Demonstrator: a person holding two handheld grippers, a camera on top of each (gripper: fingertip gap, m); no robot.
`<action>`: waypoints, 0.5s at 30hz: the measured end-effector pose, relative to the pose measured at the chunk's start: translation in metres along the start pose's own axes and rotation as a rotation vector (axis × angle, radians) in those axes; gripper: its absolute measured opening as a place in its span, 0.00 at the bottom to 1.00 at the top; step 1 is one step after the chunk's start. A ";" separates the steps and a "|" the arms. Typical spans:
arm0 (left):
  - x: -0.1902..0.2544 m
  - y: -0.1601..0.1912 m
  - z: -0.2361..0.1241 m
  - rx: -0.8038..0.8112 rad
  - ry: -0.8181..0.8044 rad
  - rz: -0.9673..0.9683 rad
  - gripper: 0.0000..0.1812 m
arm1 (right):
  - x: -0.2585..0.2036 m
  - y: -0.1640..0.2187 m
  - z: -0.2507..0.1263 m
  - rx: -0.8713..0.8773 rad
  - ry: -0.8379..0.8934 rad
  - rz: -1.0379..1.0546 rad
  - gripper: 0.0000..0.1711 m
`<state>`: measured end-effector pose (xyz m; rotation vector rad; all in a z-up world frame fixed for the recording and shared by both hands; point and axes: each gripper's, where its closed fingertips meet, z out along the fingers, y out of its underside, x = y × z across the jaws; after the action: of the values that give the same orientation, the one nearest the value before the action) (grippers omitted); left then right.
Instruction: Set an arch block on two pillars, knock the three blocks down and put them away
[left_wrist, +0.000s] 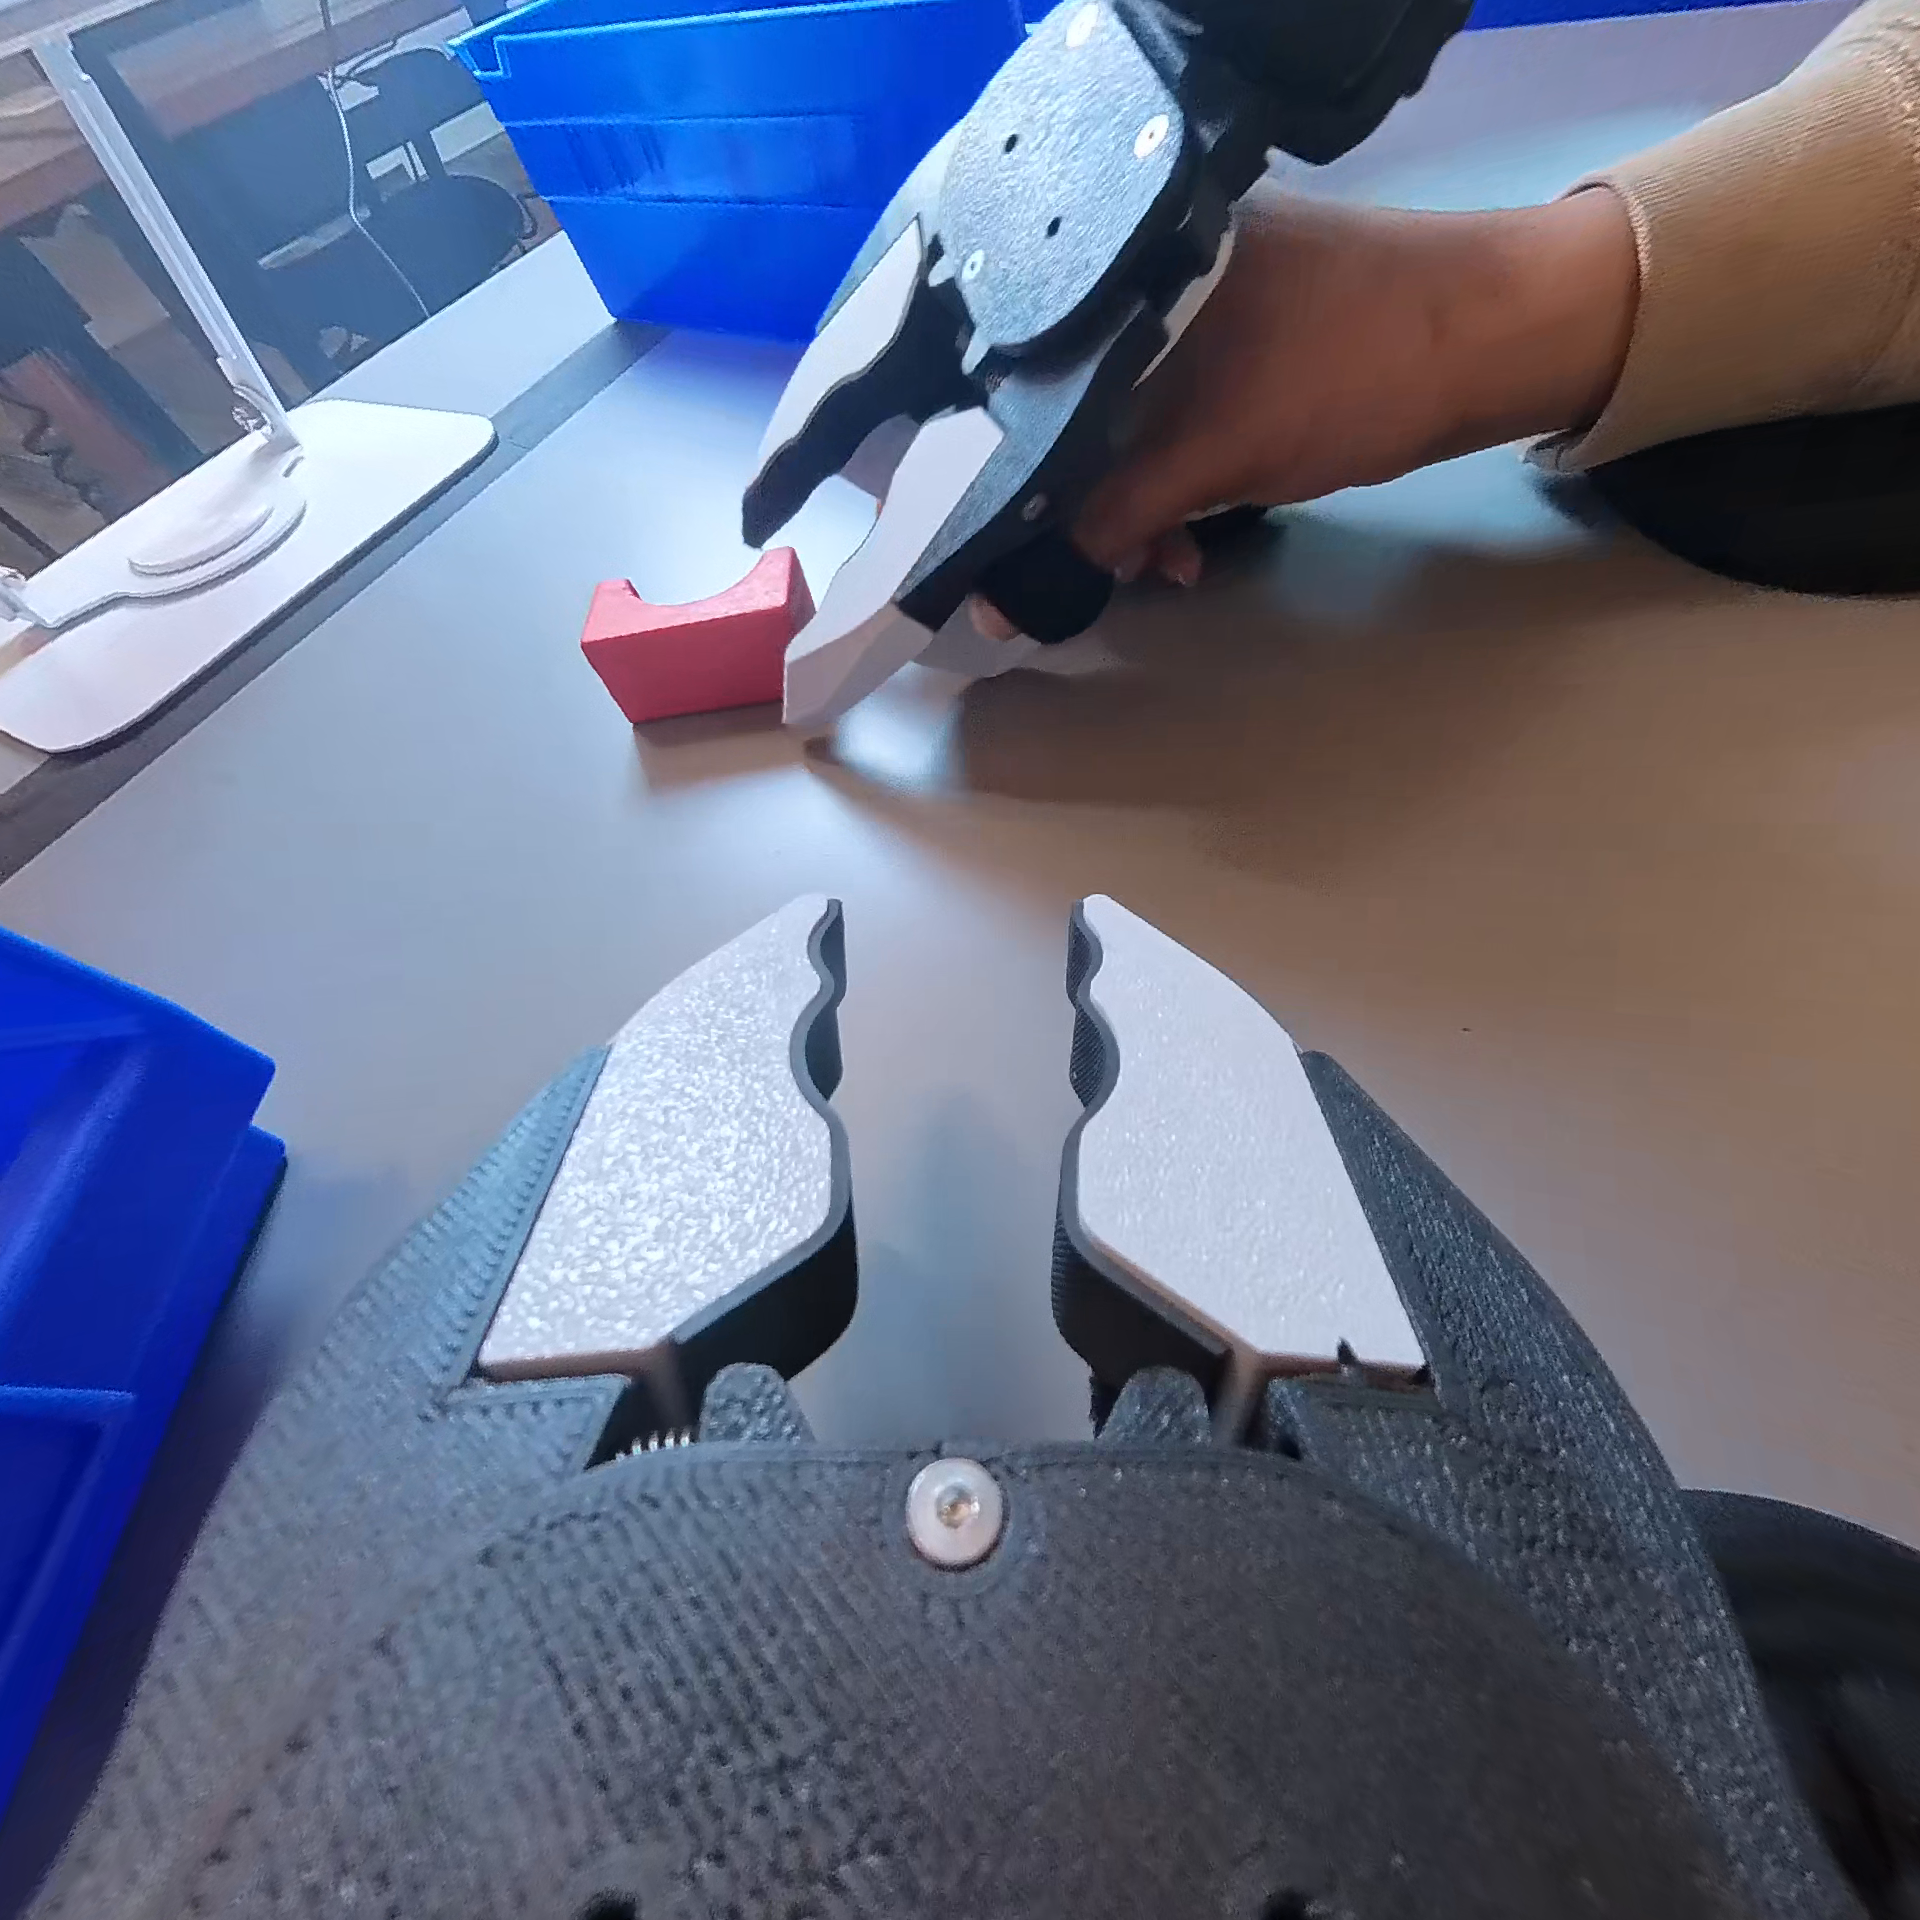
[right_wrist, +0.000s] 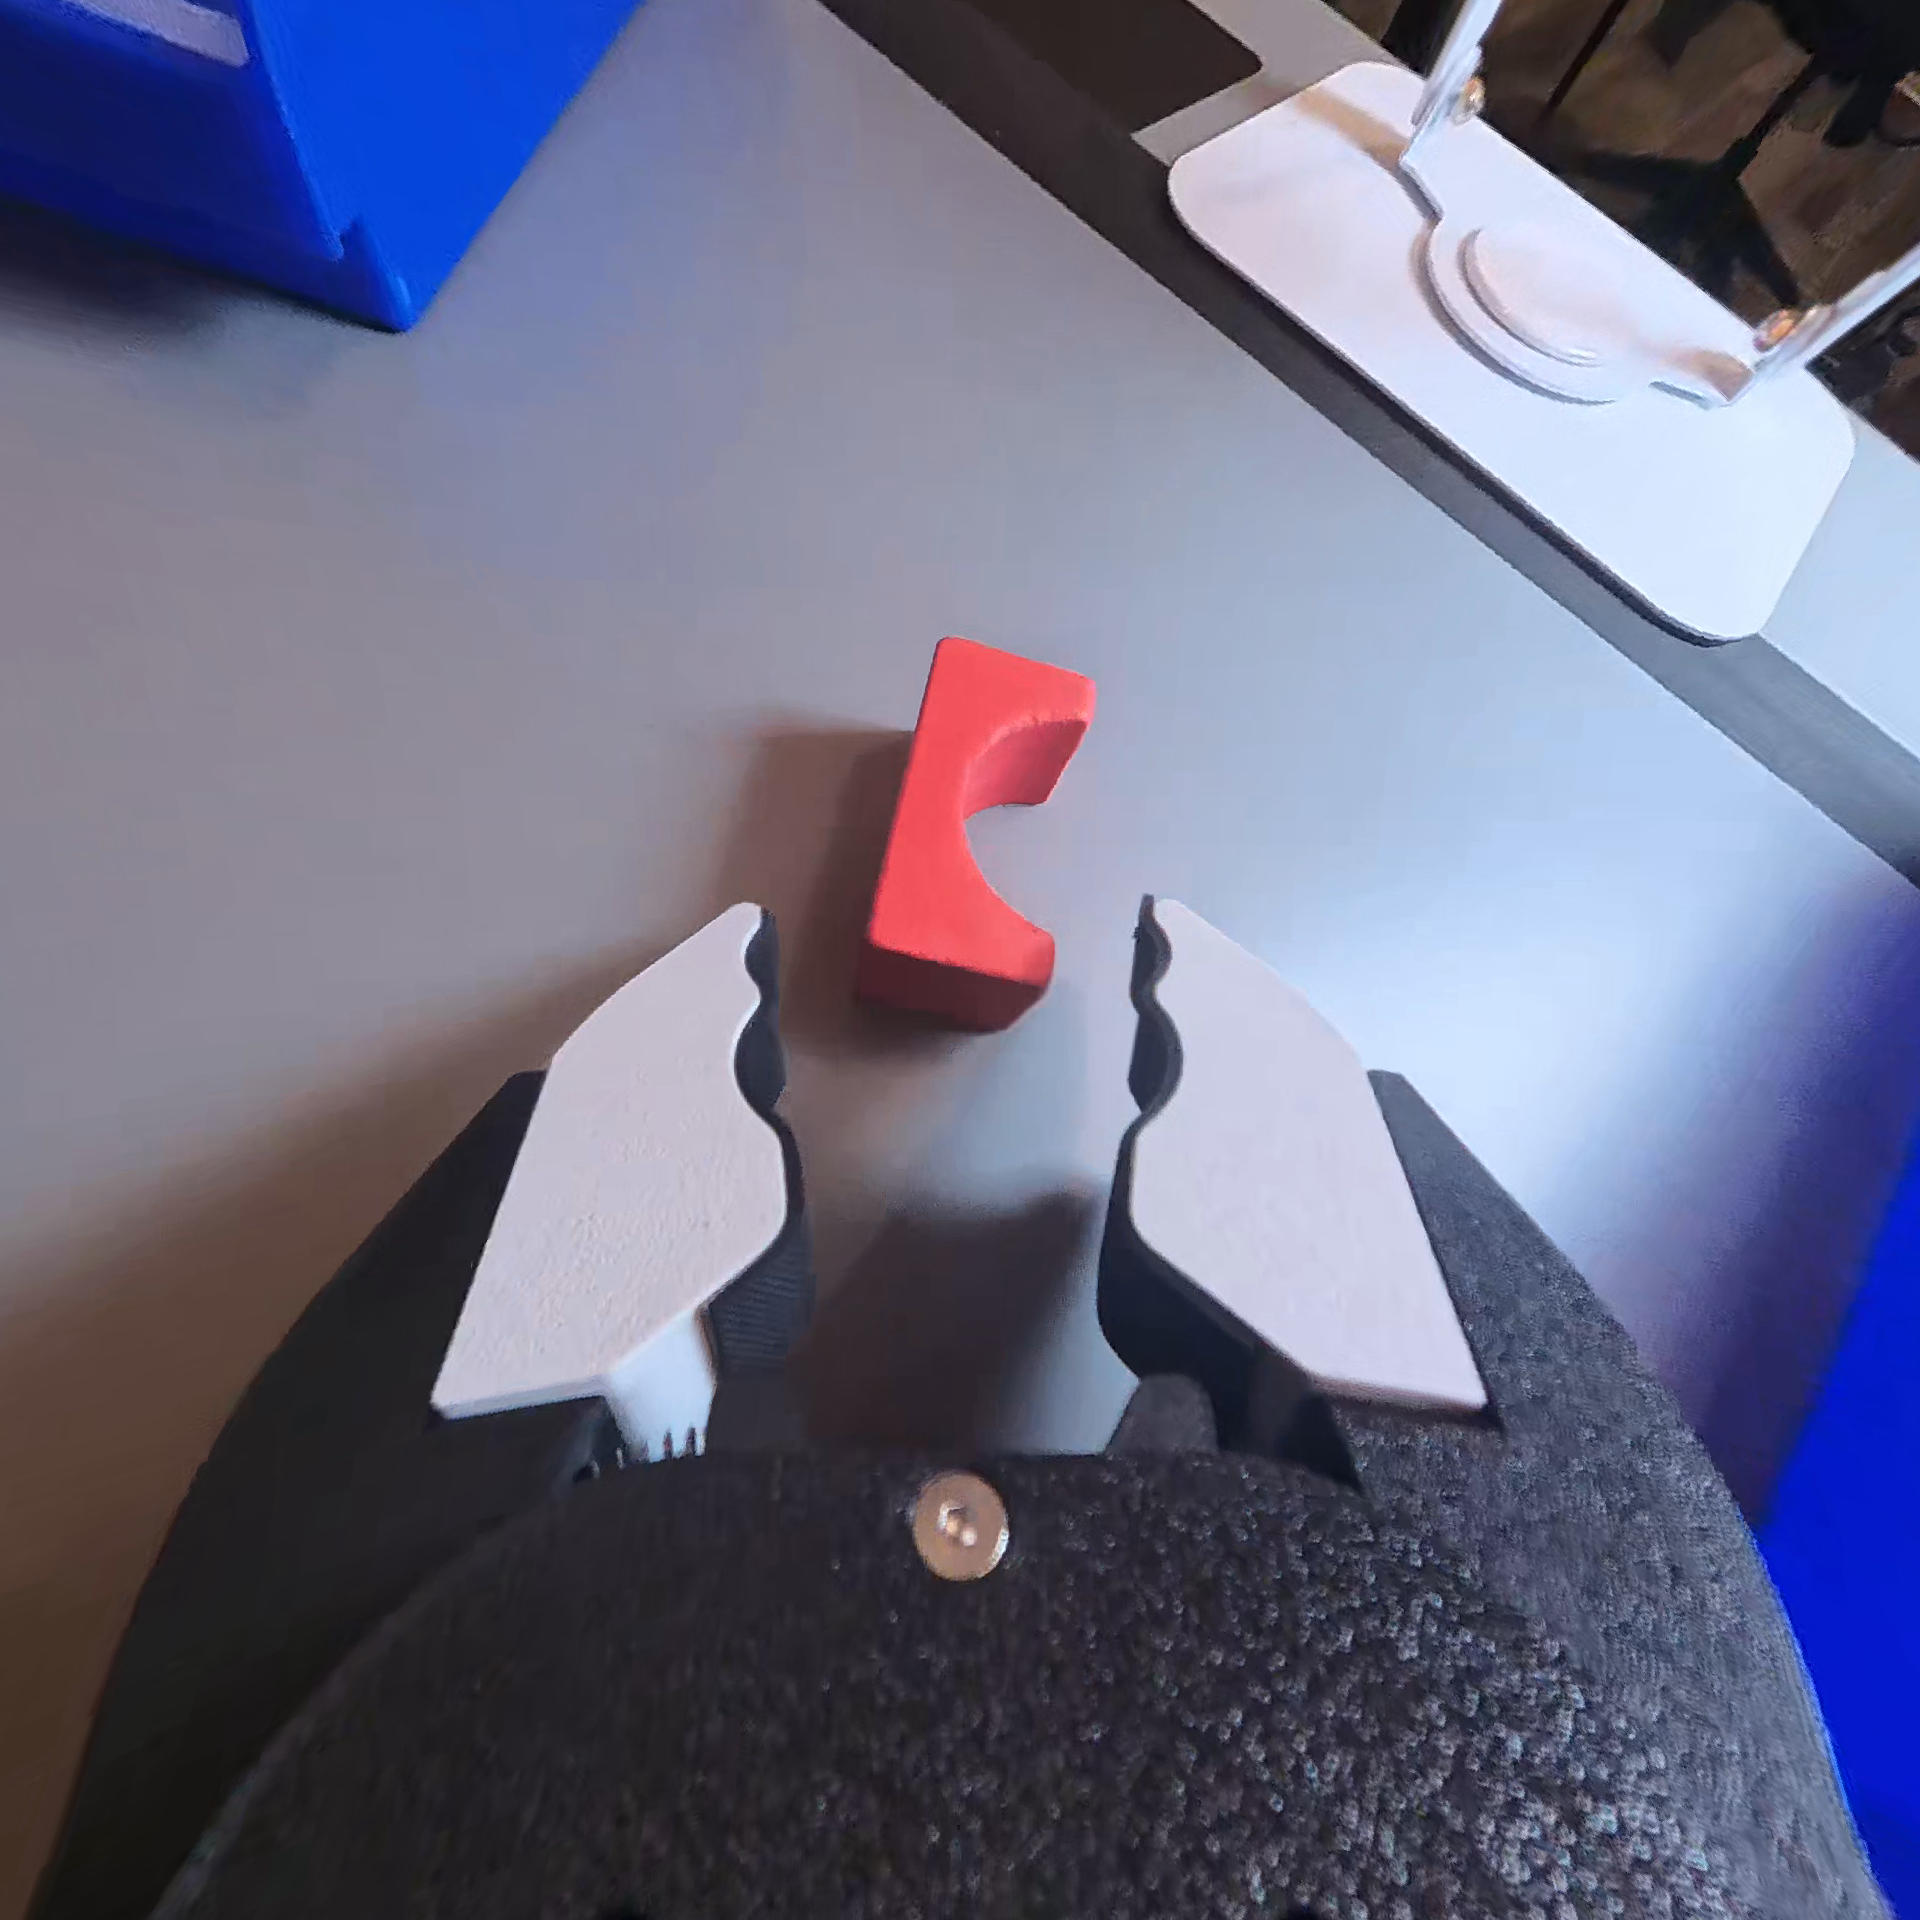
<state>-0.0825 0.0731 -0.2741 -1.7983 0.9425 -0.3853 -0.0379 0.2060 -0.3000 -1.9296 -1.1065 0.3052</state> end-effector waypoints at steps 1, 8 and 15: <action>0.000 0.000 0.000 0.000 0.000 0.000 0.23 | -0.001 -0.001 0.002 -0.004 -0.001 -0.008 0.35; 0.000 0.000 0.000 -0.001 0.000 0.010 0.23 | -0.002 -0.006 0.004 0.006 -0.008 -0.048 0.21; 0.001 0.001 0.000 -0.006 -0.001 0.026 0.23 | 0.034 -0.046 -0.047 0.233 0.215 -0.165 0.21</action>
<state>-0.0825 0.0718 -0.2751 -1.7897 0.9659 -0.3659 -0.0181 0.2171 -0.2294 -1.6137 -1.0318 0.1255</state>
